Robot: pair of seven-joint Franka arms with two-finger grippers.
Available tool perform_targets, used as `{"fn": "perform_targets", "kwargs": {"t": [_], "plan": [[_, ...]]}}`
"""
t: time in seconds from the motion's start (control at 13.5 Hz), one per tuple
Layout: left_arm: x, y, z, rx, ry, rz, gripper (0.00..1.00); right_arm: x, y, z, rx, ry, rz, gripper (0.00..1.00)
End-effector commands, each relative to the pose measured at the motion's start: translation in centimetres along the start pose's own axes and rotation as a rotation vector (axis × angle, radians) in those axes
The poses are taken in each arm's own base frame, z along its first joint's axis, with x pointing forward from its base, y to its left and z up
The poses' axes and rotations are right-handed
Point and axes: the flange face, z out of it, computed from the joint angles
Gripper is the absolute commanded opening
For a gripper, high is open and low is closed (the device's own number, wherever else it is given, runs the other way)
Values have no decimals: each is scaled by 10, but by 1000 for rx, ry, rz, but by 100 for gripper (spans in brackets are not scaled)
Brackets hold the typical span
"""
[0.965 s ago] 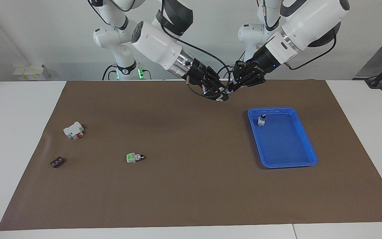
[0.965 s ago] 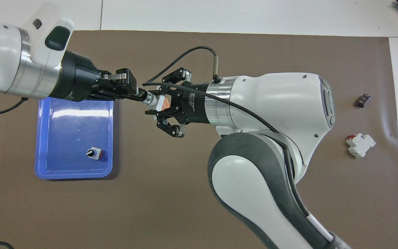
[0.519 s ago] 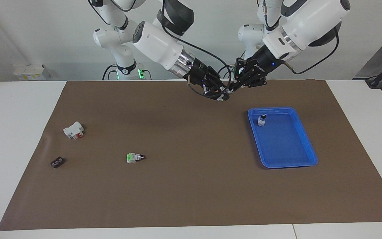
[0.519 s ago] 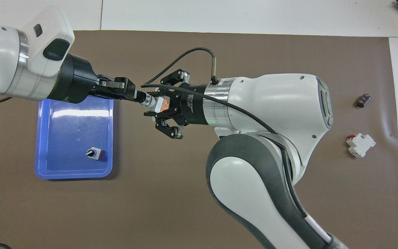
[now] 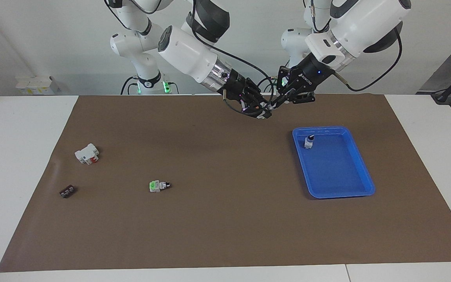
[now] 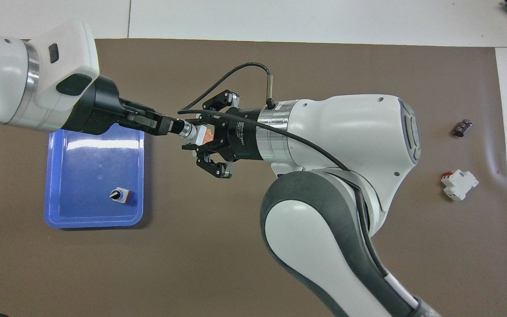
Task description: Turn and place switch with both arms
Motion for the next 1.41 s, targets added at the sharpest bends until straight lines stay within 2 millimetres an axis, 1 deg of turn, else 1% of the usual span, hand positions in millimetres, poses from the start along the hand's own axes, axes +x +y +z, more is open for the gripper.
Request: {"fn": "perform_targets", "kwargs": {"t": [0.0,0.07,0.22,0.3,0.45,0.59,0.82,1.04,1.19,1.34], "plan": [[-16,-14,-4,61,-19,191,0,5,-9,-14,22,-5,36,0],[-18,-12,-3,61,-21,251,0,5,-9,-13,21,-5,35,0],[-18,-12,-1,61,-30,304,0,5,-9,-13,21,-5,35,0],[-19,-16,-4,70,-30,372,0,4,-9,-15,23,-6,35,0],[-19,-19,-5,74,-40,582,0,4,-8,-14,22,-6,35,0],[-20,-19,-4,68,-50,703,0,4,-9,-14,23,-6,35,0],[-21,-20,-4,68,-51,766,0,4,-9,-14,23,-6,38,0],[-21,-26,-11,75,-48,765,0,3,-8,-15,23,-7,37,0],[-21,-27,-11,76,-46,763,0,3,-8,-15,24,-7,42,0],[-22,-29,-8,133,-85,779,0,2,-8,-16,24,-6,40,0]]}}
